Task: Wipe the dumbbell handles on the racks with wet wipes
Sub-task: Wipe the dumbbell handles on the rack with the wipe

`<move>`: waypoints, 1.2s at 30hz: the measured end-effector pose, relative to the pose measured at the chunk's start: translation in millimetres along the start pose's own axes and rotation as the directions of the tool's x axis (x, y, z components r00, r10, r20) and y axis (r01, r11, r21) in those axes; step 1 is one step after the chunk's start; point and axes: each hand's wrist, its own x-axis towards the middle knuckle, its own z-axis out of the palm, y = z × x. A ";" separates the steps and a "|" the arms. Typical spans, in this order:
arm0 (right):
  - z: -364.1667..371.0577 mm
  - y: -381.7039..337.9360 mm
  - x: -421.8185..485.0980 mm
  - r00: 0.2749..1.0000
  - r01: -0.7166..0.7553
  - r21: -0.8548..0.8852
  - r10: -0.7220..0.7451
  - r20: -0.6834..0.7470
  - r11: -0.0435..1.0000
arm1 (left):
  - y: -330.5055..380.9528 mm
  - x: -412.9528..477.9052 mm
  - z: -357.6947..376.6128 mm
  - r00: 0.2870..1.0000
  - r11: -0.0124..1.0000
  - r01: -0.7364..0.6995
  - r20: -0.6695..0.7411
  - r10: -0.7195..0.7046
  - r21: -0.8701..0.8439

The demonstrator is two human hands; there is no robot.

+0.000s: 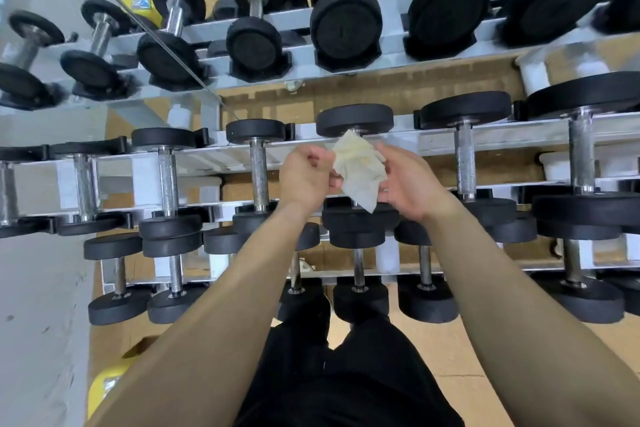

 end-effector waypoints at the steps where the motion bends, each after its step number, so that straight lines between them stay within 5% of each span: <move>1: 3.3 3.3 0.9 0.999 0.032 -0.048 -0.033 -0.022 0.998 | -2.7 -0.3 3.5 1.000 1.000 -0.007 0.000 0.007 0.001; 5: 9.5 12.9 3.5 0.983 0.171 -0.196 -0.180 -0.031 0.966 | -18.7 -4.4 19.7 0.996 0.981 -0.076 0.053 0.068 0.178; 8: 8.9 19.9 1.5 0.989 0.142 -0.200 -0.147 -0.014 0.969 | -25.6 -7.3 24.3 0.994 0.902 -0.107 0.055 0.092 0.419; 13: -5.8 38.4 3.1 0.955 0.203 -0.553 -0.287 -0.068 0.808 | -39.5 0.1 14.7 0.968 0.973 -0.076 0.251 0.020 0.217; 15: -13.1 35.2 13.0 0.859 0.254 -0.717 -0.492 -0.142 0.650 | -47.9 5.2 14.4 0.996 0.977 -0.004 0.092 -0.016 0.215; 18: -12.2 31.1 41.5 0.712 0.313 -0.929 -0.696 0.092 0.197 | -66.6 8.1 27.3 0.966 0.977 0.158 -0.227 -0.122 0.147; 21: -12.0 30.6 69.9 0.680 0.336 -0.920 -0.624 0.385 -0.202 | -80.5 10.9 52.8 0.920 0.968 0.250 -0.320 -0.226 0.035; 23: -17.1 30.4 84.4 0.646 0.367 -0.889 -0.612 0.456 -0.275 | -85.4 13.2 65.1 0.874 0.944 0.329 -0.373 -0.311 -0.016; 25: -31.3 31.4 96.2 0.533 0.414 -0.807 -0.606 0.590 -0.421 | -90.3 16.0 71.9 0.837 0.933 0.348 -0.419 -0.352 -0.090; 33: -62.2 19.0 84.7 0.487 0.581 -0.610 -0.370 0.791 -0.539 | -92.4 18.0 76.7 0.832 0.946 0.307 -0.453 -0.321 -0.107; 36: -68.8 3.6 89.5 0.556 0.601 -0.552 -0.194 0.808 -0.577 | -93.1 17.5 77.5 0.825 0.946 0.303 -0.465 -0.321 -0.114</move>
